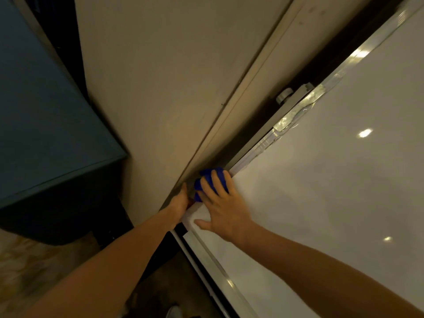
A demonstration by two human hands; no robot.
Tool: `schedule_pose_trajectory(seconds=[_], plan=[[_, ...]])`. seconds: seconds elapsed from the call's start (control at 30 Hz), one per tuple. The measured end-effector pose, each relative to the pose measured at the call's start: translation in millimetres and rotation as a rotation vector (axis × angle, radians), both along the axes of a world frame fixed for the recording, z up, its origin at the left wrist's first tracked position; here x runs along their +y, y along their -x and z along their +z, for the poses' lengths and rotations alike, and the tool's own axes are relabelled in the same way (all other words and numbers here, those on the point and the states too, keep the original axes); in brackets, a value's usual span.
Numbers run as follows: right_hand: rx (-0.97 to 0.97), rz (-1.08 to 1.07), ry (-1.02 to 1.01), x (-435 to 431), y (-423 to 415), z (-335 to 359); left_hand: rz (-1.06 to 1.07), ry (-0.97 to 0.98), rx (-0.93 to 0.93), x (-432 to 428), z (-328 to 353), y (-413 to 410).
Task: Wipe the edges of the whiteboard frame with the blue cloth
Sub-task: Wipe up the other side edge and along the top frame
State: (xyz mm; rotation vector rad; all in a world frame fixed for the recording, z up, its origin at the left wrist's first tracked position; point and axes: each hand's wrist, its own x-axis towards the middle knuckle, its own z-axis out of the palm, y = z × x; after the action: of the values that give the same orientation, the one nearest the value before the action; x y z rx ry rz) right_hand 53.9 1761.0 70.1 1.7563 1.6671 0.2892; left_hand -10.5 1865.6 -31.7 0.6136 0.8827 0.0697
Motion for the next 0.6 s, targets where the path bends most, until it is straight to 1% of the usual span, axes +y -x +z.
schedule_pose_trajectory(seconds=[0.03,0.1,0.13,0.17,0.2,0.27,0.3,0.33,0.4,0.5,0.6], plan=[[-0.015,0.006,-0.056,1,-10,14,-0.047,-0.07,0.047,2,2,-4],[-0.01,-0.044,-0.222,5,-31,46,-0.164,-0.3,0.231,2,8,-11],[-0.003,-0.074,-0.281,8,-37,57,-0.212,-0.376,0.273,2,9,-13],[0.003,-0.097,-0.283,11,-40,63,-0.231,-0.407,0.287,1,15,-16],[0.008,-0.096,-0.229,14,-38,64,-0.223,-0.401,0.262,1,18,-17],[0.012,-0.01,-0.089,14,-33,50,-0.185,-0.372,0.087,5,20,-22],[0.004,0.031,-0.044,14,-31,46,-0.14,-0.338,0.018,9,19,-24],[-0.016,0.055,-0.033,14,-33,47,-0.097,-0.251,-0.028,13,20,-28],[-0.067,0.082,-0.089,15,-46,70,-0.084,-0.152,0.008,14,34,-33],[-0.13,0.085,-0.203,14,-75,121,-0.14,-0.252,0.127,12,53,-44],[-0.131,0.15,-0.22,0,-92,149,-0.108,-0.343,0.041,6,83,-56]])
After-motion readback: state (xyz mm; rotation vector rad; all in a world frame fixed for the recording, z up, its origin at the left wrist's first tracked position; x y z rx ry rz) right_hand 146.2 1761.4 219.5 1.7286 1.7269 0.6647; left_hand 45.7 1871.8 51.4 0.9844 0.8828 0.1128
